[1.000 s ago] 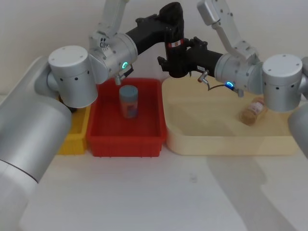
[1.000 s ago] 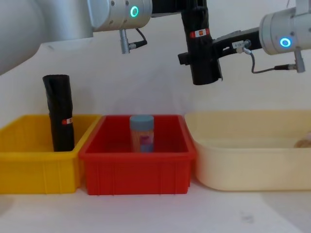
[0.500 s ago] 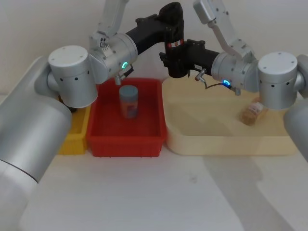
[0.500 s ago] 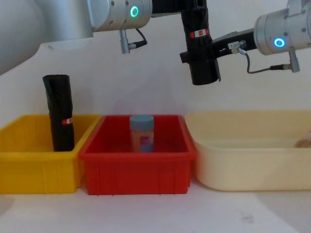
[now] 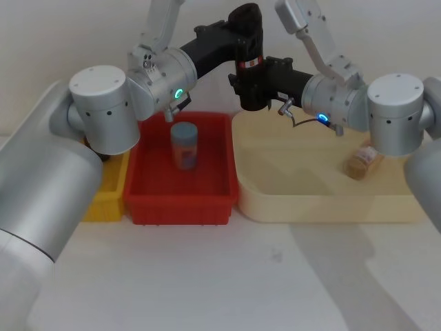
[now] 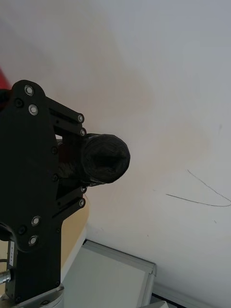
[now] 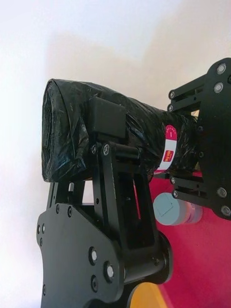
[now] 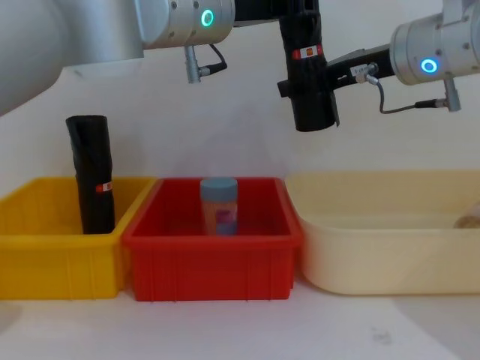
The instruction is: Pick up the garbage bag with the one hand and transfer it to the other hand.
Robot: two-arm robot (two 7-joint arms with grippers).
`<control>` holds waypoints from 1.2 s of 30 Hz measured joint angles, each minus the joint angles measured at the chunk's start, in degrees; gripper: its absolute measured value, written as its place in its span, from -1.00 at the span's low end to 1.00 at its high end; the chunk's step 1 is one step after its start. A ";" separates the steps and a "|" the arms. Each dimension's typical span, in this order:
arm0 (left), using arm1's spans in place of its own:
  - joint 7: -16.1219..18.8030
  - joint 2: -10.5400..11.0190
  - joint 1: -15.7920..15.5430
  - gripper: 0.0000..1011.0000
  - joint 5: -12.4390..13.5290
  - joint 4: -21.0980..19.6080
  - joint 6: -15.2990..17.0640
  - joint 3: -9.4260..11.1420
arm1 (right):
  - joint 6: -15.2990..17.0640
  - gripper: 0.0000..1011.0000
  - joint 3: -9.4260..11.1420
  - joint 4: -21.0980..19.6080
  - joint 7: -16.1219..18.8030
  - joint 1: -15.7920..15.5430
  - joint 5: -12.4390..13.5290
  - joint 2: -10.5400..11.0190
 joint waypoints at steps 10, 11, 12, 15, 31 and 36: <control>-0.01 0.00 0.00 -0.03 -0.01 0.00 0.00 0.00 | 0.01 0.08 -0.01 0.15 0.00 0.05 -0.08 -0.06; -0.01 0.00 0.00 0.08 -0.02 0.00 0.00 0.01 | 0.01 0.08 -0.01 0.16 -0.01 0.06 -0.08 -0.07; -0.01 0.00 0.00 0.13 -0.01 0.00 0.00 0.00 | 0.01 0.08 -0.01 0.16 0.00 0.06 -0.08 -0.07; -0.01 0.00 0.00 0.32 -0.01 0.00 0.00 0.01 | 0.01 0.08 0.01 0.16 0.00 0.06 -0.13 -0.08; -0.01 -0.01 0.00 0.98 -0.01 0.00 0.00 0.00 | 1.48 0.08 2.09 1.57 -3.10 0.59 -0.98 0.43; -0.01 -0.01 0.00 0.98 -0.01 0.00 0.00 0.01 | 2.35 0.08 3.25 2.88 -4.34 1.05 -1.09 0.84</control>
